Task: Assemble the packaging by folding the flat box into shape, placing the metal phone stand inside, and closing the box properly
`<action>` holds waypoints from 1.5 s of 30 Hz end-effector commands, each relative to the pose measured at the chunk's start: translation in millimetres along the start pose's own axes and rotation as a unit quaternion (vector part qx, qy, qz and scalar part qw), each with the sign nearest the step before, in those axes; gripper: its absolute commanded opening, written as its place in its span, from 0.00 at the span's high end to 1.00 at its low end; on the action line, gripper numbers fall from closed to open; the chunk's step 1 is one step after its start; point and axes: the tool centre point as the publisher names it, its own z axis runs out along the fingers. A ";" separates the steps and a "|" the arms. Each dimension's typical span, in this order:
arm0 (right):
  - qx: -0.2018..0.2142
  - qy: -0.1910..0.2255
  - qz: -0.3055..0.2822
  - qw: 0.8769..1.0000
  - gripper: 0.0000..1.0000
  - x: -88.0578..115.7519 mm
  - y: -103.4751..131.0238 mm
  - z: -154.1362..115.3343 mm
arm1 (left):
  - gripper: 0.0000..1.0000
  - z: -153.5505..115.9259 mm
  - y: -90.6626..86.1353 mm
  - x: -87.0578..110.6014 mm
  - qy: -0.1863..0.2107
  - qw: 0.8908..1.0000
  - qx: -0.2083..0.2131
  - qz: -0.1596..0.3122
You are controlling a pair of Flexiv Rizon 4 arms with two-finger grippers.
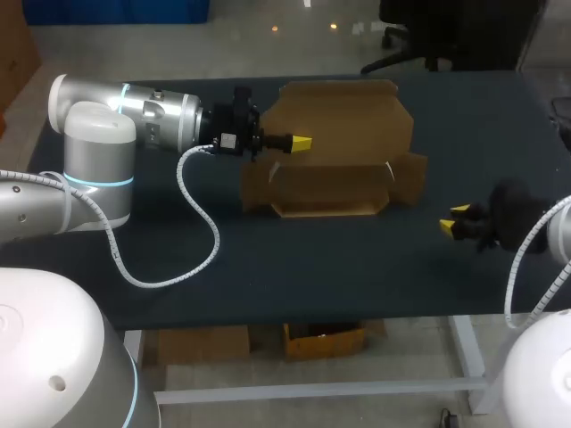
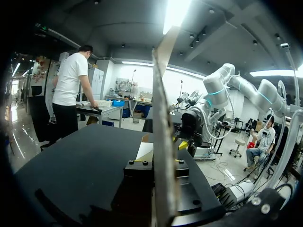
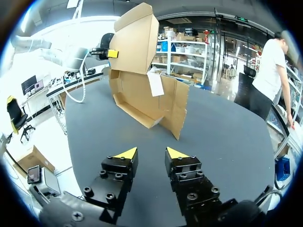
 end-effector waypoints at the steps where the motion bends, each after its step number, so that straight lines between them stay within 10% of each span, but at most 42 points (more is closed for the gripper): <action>1: -0.002 0.025 -0.008 1.000 0.60 -8.9 -2.3 0.4 | 1.00 -0.2 1.9 -0.4 0.001 1.000 0.000 0.000; 45: -0.015 0.099 -0.100 0.990 0.60 -73.5 31.7 93.5 | 1.00 -0.2 1.9 -0.4 0.001 1.000 0.000 0.000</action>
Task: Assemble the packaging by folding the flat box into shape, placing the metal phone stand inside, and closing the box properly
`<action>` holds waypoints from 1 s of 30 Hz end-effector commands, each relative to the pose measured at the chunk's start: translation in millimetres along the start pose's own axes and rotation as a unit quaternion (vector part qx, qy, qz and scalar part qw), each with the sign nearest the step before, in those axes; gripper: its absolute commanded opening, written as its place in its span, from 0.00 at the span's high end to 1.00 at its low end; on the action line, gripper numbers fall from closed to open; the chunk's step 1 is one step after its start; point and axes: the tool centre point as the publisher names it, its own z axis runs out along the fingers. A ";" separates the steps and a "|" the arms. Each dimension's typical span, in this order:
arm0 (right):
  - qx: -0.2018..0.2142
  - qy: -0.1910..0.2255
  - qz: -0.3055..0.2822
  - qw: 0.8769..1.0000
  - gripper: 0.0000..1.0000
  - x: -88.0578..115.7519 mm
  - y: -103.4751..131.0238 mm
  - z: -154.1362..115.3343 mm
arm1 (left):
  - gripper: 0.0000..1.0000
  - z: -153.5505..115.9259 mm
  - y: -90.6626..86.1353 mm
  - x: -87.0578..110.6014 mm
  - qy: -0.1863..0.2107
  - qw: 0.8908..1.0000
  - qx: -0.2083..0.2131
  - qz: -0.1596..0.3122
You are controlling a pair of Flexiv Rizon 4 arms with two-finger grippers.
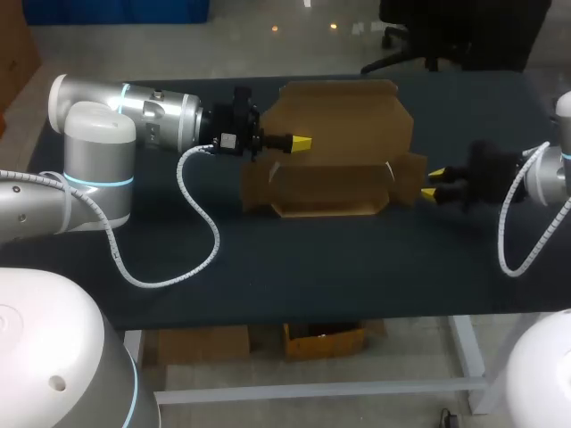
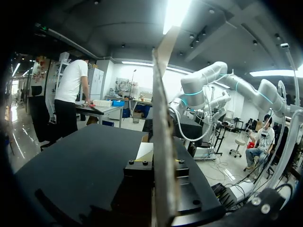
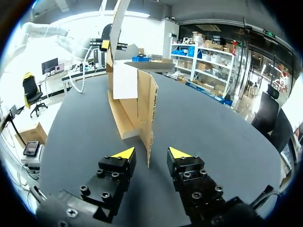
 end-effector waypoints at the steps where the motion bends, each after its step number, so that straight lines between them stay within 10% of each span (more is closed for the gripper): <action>1: -0.006 0.007 -0.004 1.000 0.60 -7.7 3.8 8.4 | 1.00 -0.2 1.9 -0.4 0.001 1.000 0.000 0.000; 30: -0.028 0.006 -0.005 1.000 0.87 5.0 18.9 28.3 | 1.00 -0.2 1.9 -0.4 0.001 1.000 0.000 0.000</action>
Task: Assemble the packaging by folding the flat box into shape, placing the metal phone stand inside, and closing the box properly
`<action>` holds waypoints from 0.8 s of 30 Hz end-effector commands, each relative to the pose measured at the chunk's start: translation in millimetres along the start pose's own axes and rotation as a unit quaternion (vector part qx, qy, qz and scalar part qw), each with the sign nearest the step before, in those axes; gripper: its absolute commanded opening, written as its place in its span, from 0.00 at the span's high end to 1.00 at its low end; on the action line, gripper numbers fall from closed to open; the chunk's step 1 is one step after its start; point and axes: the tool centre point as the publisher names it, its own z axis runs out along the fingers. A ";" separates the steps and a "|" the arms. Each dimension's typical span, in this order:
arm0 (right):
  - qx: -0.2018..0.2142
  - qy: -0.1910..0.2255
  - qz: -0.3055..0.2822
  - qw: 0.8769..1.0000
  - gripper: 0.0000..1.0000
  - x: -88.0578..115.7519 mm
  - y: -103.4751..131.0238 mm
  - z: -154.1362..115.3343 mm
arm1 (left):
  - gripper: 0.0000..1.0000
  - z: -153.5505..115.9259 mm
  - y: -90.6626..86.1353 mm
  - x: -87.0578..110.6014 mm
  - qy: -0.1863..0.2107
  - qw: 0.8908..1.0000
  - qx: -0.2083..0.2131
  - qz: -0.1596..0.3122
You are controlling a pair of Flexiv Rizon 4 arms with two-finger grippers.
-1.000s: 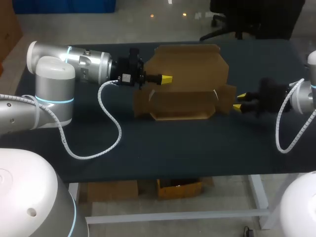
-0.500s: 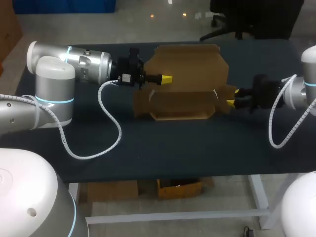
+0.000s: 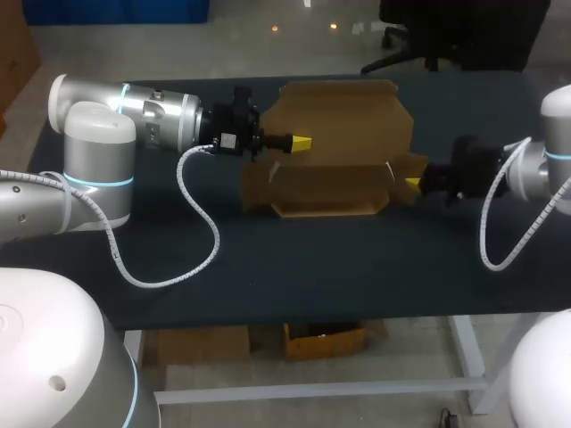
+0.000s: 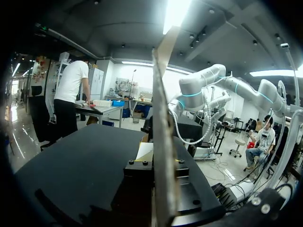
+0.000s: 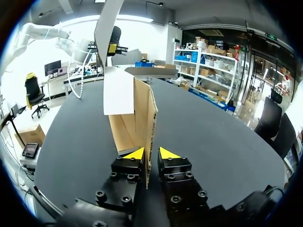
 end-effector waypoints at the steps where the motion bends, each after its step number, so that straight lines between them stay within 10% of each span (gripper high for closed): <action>1: -0.003 -0.004 0.000 1.000 0.89 3.9 -0.2 0.2 | 1.00 -0.2 1.8 -0.4 0.001 1.000 0.000 0.000; 24: -0.003 -0.031 0.015 0.999 1.00 21.9 0.6 -4.3 | 1.00 -0.2 1.8 -0.4 0.001 1.000 0.000 0.000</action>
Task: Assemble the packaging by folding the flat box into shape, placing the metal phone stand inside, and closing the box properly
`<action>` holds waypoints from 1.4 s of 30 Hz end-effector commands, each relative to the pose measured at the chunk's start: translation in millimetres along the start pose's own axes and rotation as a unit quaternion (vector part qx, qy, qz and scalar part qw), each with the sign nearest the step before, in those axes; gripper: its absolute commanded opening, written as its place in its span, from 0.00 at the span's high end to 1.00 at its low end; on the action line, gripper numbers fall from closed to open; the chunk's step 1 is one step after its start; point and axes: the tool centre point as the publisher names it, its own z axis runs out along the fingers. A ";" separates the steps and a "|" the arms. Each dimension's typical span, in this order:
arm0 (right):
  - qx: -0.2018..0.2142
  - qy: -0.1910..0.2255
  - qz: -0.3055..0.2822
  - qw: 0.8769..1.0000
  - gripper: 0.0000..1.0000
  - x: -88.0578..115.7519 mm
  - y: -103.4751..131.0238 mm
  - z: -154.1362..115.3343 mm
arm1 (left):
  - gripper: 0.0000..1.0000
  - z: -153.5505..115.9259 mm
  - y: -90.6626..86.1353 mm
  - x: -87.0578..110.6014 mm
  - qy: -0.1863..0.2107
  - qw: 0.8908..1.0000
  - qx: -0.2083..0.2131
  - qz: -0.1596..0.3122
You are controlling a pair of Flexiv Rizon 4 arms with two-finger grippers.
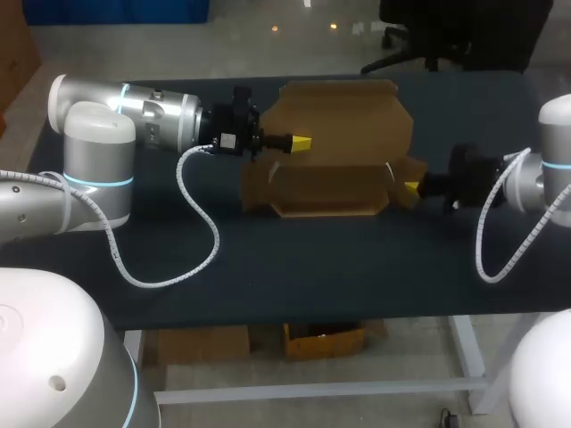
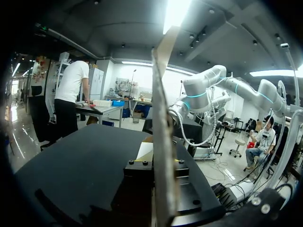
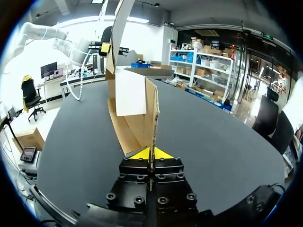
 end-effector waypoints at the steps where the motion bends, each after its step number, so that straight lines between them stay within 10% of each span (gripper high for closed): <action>1: 0.000 -0.010 0.004 1.000 1.00 6.7 0.2 -1.4 | 1.00 0.3 1.7 -0.5 0.001 1.000 0.000 0.000; 42: 0.002 -0.145 0.101 0.984 0.95 47.2 -3.2 -1.6 | 1.00 0.3 1.7 -0.5 0.001 1.000 0.000 0.000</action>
